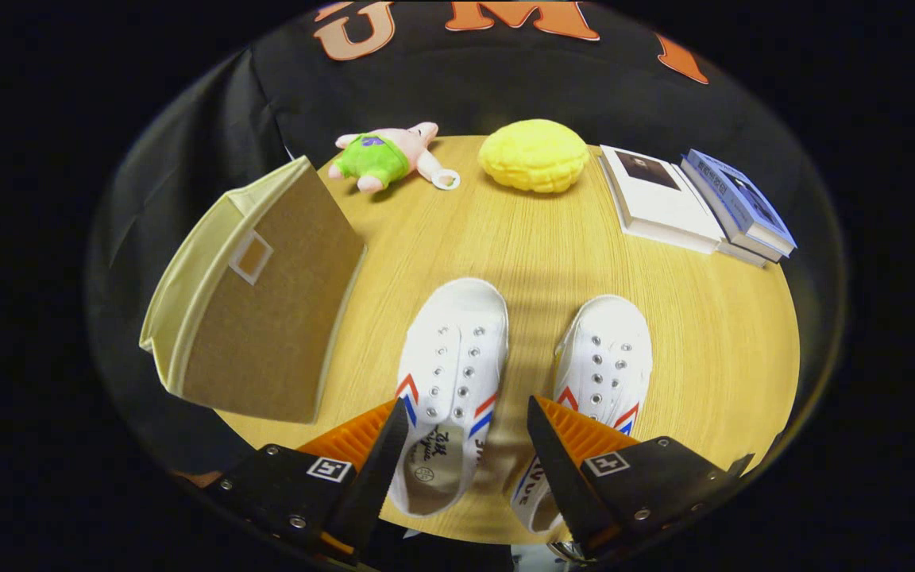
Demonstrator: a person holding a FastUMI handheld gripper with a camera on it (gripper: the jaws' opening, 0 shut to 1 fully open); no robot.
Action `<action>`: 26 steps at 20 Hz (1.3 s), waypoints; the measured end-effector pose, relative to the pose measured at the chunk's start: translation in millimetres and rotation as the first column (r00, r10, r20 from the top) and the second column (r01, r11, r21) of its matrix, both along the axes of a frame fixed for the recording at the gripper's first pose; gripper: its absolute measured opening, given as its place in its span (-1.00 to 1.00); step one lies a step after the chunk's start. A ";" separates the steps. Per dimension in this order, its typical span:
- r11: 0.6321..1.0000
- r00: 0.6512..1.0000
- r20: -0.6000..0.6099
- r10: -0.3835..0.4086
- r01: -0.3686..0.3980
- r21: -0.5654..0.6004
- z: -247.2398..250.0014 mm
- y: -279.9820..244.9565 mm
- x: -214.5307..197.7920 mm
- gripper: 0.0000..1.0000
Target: Open the storage box then place both shoes into the box .Put the left shoe in first, then the right shoe, with the right side of both shoes facing outward in a uniform manner.
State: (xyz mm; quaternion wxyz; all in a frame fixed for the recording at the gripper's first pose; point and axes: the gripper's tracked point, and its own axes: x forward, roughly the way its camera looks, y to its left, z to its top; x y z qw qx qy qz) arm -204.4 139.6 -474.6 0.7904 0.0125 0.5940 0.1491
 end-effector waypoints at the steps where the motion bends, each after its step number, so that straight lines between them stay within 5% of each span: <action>1: 1.000 1.000 -0.006 0.006 -0.006 -0.006 -6.0 -0.8 -3.0 0.76; 4: 0.998 0.999 0.023 0.038 -0.037 -0.044 -24.1 -7.7 -1.8 0.66; 7: 0.996 0.996 0.048 0.081 -0.079 -0.043 -37.8 -0.8 -0.6 0.33; 11: 0.993 0.999 -0.003 0.033 -0.033 0.113 -43.4 7.4 -2.1 0.13; 14: 0.951 0.976 -0.195 -0.092 0.144 0.275 -44.6 18.6 -11.1 -0.09; 16: 0.909 0.943 -0.267 -0.200 0.280 0.307 -48.0 18.5 -8.8 -0.50; 21: 0.879 0.923 -0.273 -0.270 0.352 0.321 -37.8 15.2 -13.7 -0.89; 26: 0.846 0.911 -0.262 -0.320 0.399 0.353 -12.0 16.1 1.9 -0.92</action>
